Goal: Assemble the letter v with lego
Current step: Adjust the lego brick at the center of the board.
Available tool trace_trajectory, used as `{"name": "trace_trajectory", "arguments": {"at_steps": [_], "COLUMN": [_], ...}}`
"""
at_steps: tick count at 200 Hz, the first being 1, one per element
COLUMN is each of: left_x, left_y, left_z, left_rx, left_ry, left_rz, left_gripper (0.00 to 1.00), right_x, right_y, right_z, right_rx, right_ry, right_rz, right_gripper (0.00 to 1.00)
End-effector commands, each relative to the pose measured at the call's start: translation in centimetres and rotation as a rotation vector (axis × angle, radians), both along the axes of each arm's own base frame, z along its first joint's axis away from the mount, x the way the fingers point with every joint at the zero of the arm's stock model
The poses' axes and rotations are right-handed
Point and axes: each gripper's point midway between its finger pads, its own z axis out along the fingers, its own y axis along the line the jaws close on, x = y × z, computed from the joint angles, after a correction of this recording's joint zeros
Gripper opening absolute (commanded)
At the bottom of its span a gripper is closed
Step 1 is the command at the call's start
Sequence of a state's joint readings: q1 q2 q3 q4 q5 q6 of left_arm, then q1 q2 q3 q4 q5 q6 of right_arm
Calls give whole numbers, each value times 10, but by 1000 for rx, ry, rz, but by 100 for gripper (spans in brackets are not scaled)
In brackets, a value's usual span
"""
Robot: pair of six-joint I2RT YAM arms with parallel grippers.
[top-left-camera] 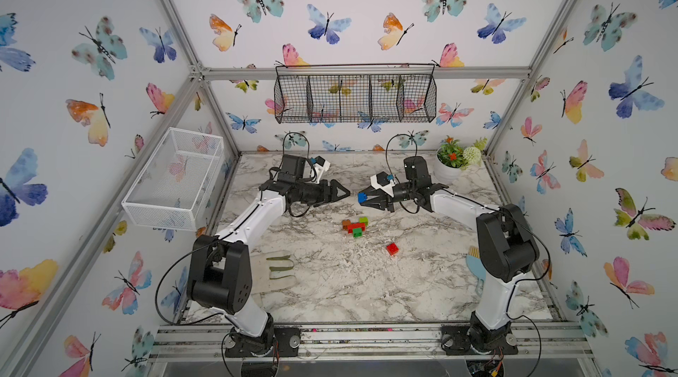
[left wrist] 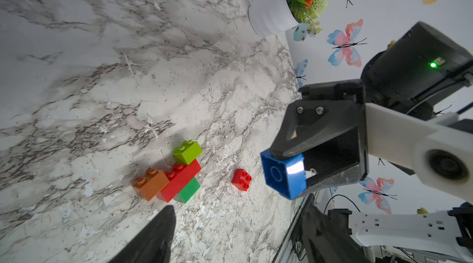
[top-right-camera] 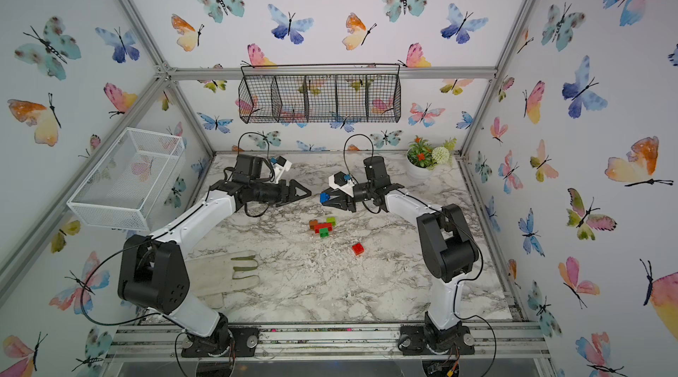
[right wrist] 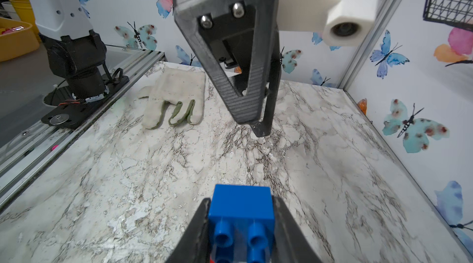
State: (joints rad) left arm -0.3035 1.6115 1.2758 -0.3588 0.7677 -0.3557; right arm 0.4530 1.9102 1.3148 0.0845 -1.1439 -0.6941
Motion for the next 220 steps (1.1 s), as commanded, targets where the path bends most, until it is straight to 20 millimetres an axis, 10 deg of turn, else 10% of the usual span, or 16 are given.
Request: {"name": "trace_trajectory", "arguments": {"at_steps": [1, 184, 220], "left_x": [4, 8, 13], "left_y": [-9, -66, -63], "left_z": [-1, -56, -51], "left_rx": [56, 131, 132], "left_ry": [-17, 168, 170], "left_rz": [14, 49, 80], "left_gripper": [78, 32, 15], "right_x": [-3, 26, 31], "right_y": [0, 1, 1], "right_z": [-6, -19, -15], "right_rx": [-11, -72, -80], "right_ry": [11, -18, -1], "right_rz": [49, -125, -170], "right_gripper": [6, 8, 32]}}
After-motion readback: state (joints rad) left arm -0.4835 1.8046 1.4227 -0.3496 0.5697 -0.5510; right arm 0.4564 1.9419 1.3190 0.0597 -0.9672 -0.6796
